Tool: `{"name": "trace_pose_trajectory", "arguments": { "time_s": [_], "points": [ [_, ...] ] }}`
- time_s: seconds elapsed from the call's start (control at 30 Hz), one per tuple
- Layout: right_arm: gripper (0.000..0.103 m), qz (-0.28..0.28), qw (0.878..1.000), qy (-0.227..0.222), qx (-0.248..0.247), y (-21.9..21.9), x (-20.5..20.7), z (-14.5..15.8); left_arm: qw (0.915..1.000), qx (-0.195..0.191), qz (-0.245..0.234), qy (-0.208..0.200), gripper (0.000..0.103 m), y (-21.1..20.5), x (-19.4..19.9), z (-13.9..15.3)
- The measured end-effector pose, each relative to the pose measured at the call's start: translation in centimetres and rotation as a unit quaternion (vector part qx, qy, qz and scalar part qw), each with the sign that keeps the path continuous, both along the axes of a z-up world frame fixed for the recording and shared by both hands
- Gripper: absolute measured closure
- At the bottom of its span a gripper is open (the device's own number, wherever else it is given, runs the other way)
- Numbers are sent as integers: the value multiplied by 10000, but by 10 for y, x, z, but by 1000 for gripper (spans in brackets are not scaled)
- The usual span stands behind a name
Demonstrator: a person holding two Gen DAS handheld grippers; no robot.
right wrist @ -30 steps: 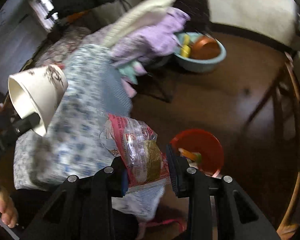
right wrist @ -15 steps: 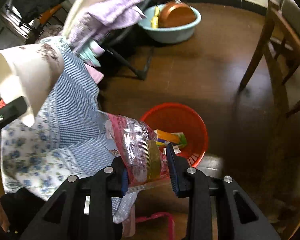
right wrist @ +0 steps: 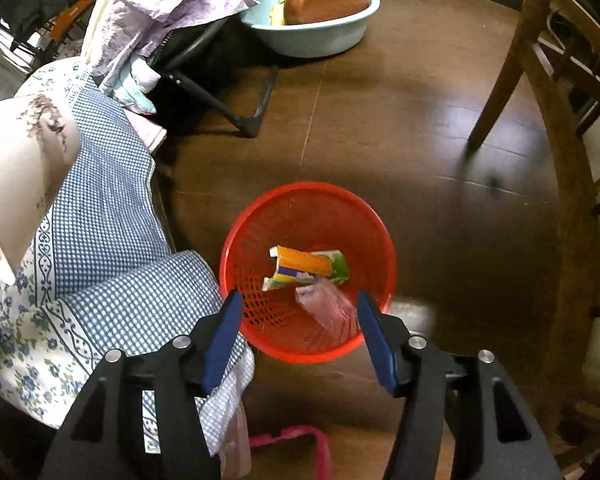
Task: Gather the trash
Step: 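Carry the bag and cup to the red wastebasket and release both, then move both tools back over the bed toward the remaining trash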
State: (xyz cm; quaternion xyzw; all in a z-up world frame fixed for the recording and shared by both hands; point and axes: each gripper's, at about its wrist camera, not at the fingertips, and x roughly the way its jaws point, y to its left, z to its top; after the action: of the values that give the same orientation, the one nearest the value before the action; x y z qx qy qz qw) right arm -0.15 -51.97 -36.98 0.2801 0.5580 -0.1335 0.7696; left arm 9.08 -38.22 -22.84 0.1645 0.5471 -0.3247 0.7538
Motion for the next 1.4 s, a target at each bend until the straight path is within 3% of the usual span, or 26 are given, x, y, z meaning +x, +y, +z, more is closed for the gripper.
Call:
{"name": "trace_pose_trajectory", "arguments": {
  "time_s": [0.17,0.43,0.7,0.73,0.77,0.8,0.87,1.13,1.23,1.3,1.4],
  "points": [
    [45,3,9998,187,-5,-3,-24,-3,9986,171,-188,473,99,-20,1,-30],
    [44,-233,9992,299,79,-16,-59,-4,9877,538,-488,1383,99,-58,-1,-99],
    [44,-342,9990,249,175,-21,-62,0,9865,722,-536,1370,96,-66,-1,-116],
    [44,-340,9990,250,177,-20,-62,1,9864,700,-528,1393,94,-68,0,-115],
    [44,-335,9990,259,176,-20,-62,1,9863,669,-503,1420,82,-67,1,-114],
    [44,-331,9989,269,177,-20,-62,1,9865,650,-479,1426,61,-66,3,-114],
    [44,-329,9989,282,181,-19,-62,1,9889,585,-367,1319,37,-62,6,-107],
    [44,-250,9994,216,69,-13,-55,17,9958,-127,-236,877,37,-41,9,-40],
    [44,-150,9998,130,-14,-6,-50,29,9969,-358,-175,676,25,-30,7,-14],
    [35,-68,9999,9,-148,0,-46,43,9982,-437,-109,398,18,-22,3,5],
    [21,21,9986,-248,-472,12,-43,68,9982,-584,13,132,15,-9,-2,29]
  ]
}}
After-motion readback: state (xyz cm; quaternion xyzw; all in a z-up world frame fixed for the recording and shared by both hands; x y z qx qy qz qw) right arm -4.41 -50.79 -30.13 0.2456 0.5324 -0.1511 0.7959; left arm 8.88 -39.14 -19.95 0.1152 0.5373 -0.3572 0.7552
